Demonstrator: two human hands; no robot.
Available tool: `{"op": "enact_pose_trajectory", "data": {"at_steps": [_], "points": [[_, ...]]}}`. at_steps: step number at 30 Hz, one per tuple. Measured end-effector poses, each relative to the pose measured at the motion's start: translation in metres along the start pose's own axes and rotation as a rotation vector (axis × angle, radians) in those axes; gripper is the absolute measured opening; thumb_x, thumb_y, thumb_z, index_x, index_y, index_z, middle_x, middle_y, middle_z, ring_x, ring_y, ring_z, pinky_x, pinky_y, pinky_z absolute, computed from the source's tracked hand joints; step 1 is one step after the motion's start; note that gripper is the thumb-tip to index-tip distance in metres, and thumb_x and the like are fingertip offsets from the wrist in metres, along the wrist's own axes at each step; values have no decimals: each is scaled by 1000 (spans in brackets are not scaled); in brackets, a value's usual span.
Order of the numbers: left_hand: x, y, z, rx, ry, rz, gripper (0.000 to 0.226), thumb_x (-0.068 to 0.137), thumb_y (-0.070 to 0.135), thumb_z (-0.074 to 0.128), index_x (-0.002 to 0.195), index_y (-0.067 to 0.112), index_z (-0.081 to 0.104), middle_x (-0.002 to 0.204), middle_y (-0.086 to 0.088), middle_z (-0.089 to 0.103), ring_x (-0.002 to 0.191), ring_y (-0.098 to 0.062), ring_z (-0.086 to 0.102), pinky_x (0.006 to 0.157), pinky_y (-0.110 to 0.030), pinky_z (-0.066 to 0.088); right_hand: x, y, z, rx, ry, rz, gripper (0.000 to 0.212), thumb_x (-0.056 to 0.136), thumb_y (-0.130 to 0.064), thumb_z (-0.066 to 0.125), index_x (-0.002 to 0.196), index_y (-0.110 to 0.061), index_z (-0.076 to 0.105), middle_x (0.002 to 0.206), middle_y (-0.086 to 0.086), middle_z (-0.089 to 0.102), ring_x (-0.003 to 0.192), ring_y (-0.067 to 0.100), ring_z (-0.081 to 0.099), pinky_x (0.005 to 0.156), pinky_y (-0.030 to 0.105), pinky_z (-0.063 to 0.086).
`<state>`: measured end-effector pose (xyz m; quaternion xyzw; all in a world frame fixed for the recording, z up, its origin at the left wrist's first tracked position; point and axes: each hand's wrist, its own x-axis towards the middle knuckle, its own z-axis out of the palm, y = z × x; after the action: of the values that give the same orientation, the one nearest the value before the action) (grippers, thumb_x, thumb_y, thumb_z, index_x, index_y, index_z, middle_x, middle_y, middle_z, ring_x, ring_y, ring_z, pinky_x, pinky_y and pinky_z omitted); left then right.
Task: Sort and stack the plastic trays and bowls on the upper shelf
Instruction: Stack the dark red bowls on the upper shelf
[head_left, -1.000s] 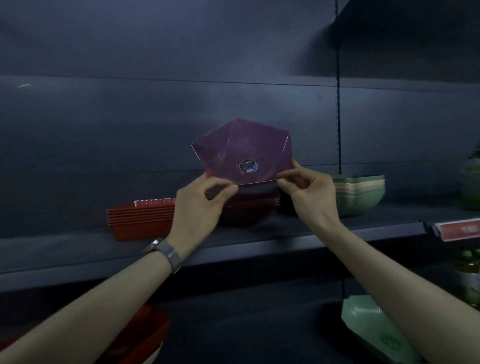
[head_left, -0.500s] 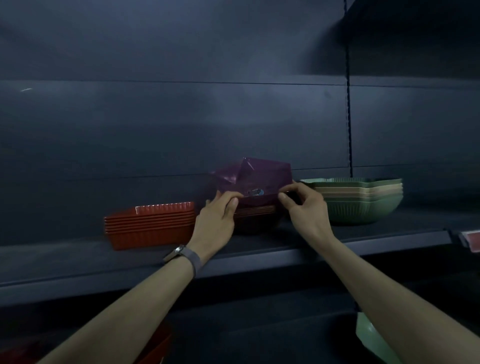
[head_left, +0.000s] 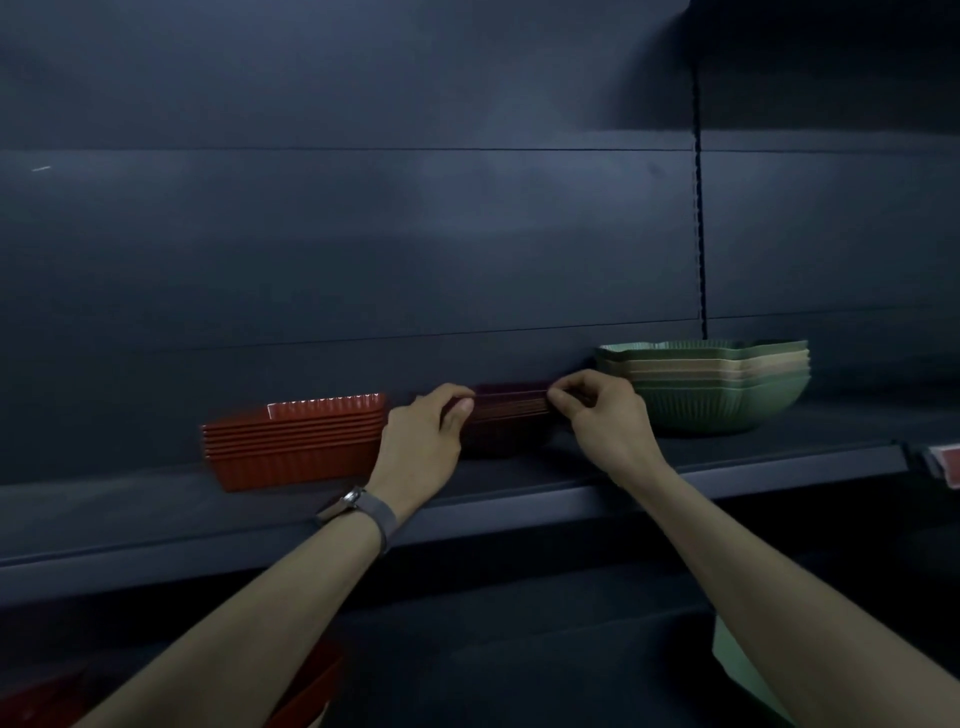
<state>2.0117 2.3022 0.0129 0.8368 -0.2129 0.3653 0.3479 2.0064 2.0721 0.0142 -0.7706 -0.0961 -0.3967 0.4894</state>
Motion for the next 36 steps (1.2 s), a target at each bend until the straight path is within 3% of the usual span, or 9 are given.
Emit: {"op": "enact_pose_trajectory", "data": {"at_steps": [3,7,12,14,16,21,28,36], "points": [[-2,3,-1,-8,6,-32,21,107,38,54,120,33,69,108,2,75,96,-18,70,94,-38,55,-1,0,0,3,-2,-2,4,98,-27,75,96,-26,78,91,-13,76,92,0,69,77,11,48],[-6,12,-6,-65,-5,-112,36,106,45,55,134,25,65,109,1,73,97,-14,67,85,-20,44,1,4,1,22,1,13,6,97,-34,75,95,-29,78,91,-14,77,93,4,71,89,28,56],[-4,13,-9,-150,-2,-172,52,106,45,54,149,15,55,140,-10,65,122,-20,60,92,-14,33,3,6,1,102,11,26,13,94,-40,76,104,-33,78,98,-14,78,101,9,73,98,43,60],[-3,11,-8,-149,2,-177,53,105,45,57,147,12,58,146,-11,62,137,-25,55,107,-21,35,3,6,1,69,-10,25,8,93,-37,78,98,-31,80,92,-14,79,97,8,73,97,40,60],[-2,7,-7,-132,5,-180,50,103,44,61,140,10,65,142,-11,65,137,-27,56,111,-25,36,3,6,2,39,-18,26,4,93,-34,79,91,-30,80,86,-14,78,90,6,73,93,36,60],[-1,5,-7,-159,11,-207,55,96,47,71,136,10,69,139,-9,68,134,-22,59,102,-15,34,4,9,2,-4,-11,14,7,93,-31,79,86,-28,79,80,-13,77,83,8,73,90,38,61],[-1,4,-7,-191,-2,-227,59,94,46,75,140,9,66,142,-9,66,135,-21,58,99,-12,34,5,12,4,10,-23,16,9,94,-30,80,85,-29,79,81,-12,78,87,11,75,92,46,62],[-2,3,-9,-223,-16,-244,62,94,44,75,144,10,62,147,-8,62,139,-21,55,102,-12,32,5,11,4,1,-29,12,9,94,-31,79,85,-31,79,83,-10,78,88,11,75,93,44,61]]}}
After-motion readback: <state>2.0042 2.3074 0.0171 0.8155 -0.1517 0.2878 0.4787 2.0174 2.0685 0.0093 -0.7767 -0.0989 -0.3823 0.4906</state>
